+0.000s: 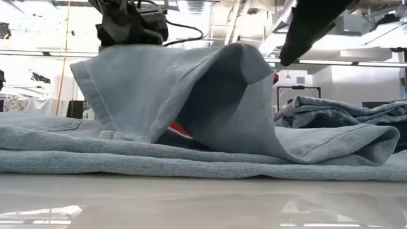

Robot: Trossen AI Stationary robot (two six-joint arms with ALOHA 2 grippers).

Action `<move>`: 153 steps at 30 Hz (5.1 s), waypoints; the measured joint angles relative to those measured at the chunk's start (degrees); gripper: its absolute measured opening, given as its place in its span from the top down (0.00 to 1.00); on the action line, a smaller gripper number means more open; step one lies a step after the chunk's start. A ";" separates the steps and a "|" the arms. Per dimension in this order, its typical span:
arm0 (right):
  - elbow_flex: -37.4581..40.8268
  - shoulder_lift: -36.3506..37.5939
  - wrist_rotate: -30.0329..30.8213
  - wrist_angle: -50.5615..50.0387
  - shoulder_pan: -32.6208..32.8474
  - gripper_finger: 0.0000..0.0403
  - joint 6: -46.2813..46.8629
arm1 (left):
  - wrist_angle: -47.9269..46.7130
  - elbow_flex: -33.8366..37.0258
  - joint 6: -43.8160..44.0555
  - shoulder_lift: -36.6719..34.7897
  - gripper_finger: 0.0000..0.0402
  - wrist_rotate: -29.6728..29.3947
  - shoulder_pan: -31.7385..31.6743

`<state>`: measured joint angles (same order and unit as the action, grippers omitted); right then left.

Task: Fold Laundry from Bin
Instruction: Fold the light blue pants

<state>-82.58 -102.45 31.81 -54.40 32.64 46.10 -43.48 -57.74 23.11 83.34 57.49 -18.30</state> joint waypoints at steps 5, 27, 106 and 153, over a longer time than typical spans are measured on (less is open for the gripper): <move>3.50 0.06 1.03 4.87 0.39 0.33 -0.41 | -4.00 0.00 -1.08 -3.88 0.73 6.76 1.22; 22.22 0.04 -4.50 15.64 -5.48 0.33 12.44 | -15.99 -3.54 5.49 -16.33 0.73 -14.02 3.33; 22.18 0.04 -13.87 20.40 -8.89 0.33 8.88 | 27.68 42.31 49.63 -35.50 0.39 -109.19 68.08; 22.20 0.02 -11.53 18.63 -11.36 0.33 10.76 | 2.55 7.39 38.03 -14.28 0.97 -54.42 27.22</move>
<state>-60.38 -102.43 20.28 -35.77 21.28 56.86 -40.93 -50.35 61.15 69.06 3.07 8.92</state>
